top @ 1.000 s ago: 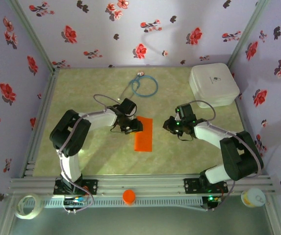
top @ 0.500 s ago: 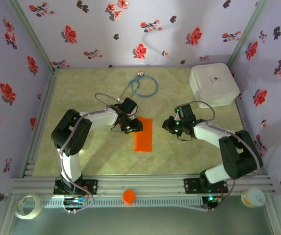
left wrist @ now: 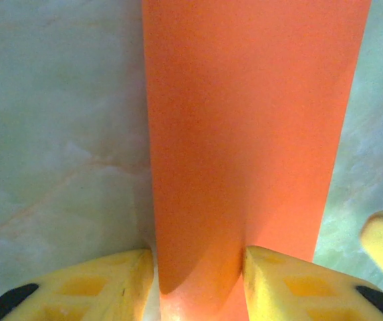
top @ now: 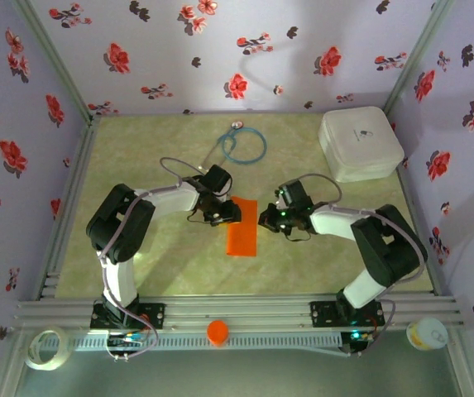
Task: Fold a paper plane with a square sheet of paper (pick it up from the middle)
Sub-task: First fold the square sheet of paper in half at the center of the table.
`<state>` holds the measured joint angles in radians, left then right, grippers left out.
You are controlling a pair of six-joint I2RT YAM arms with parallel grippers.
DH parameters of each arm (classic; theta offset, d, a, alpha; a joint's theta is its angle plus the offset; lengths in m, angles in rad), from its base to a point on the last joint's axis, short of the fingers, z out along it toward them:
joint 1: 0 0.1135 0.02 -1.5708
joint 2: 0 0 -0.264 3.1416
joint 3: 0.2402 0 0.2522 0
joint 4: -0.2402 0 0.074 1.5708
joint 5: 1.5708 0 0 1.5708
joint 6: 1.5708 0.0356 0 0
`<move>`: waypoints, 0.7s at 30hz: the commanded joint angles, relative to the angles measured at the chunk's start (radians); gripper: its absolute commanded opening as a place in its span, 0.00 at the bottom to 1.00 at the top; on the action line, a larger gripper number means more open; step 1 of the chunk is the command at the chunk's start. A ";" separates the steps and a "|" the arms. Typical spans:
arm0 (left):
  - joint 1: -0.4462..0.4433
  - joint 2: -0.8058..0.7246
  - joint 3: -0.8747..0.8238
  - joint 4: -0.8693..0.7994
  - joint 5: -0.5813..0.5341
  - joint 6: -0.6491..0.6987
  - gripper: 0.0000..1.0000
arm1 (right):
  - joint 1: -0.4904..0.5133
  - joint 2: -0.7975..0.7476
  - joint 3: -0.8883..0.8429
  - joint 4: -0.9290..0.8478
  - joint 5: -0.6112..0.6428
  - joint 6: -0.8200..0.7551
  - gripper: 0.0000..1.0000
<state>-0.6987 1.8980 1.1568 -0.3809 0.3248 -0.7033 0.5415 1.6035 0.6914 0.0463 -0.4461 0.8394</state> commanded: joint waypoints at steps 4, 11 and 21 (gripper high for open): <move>-0.013 0.075 -0.032 -0.025 -0.046 0.011 0.42 | 0.047 0.057 0.063 0.031 -0.005 0.017 0.00; -0.013 0.078 -0.035 -0.017 -0.043 0.009 0.42 | 0.065 0.124 0.085 0.029 -0.024 0.016 0.00; -0.013 0.054 -0.020 -0.021 -0.041 0.012 0.45 | 0.069 0.171 0.051 -0.116 0.068 -0.062 0.00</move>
<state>-0.6987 1.8988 1.1568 -0.3790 0.3256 -0.7033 0.6025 1.7348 0.7662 0.0669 -0.4557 0.8181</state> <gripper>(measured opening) 0.441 0.065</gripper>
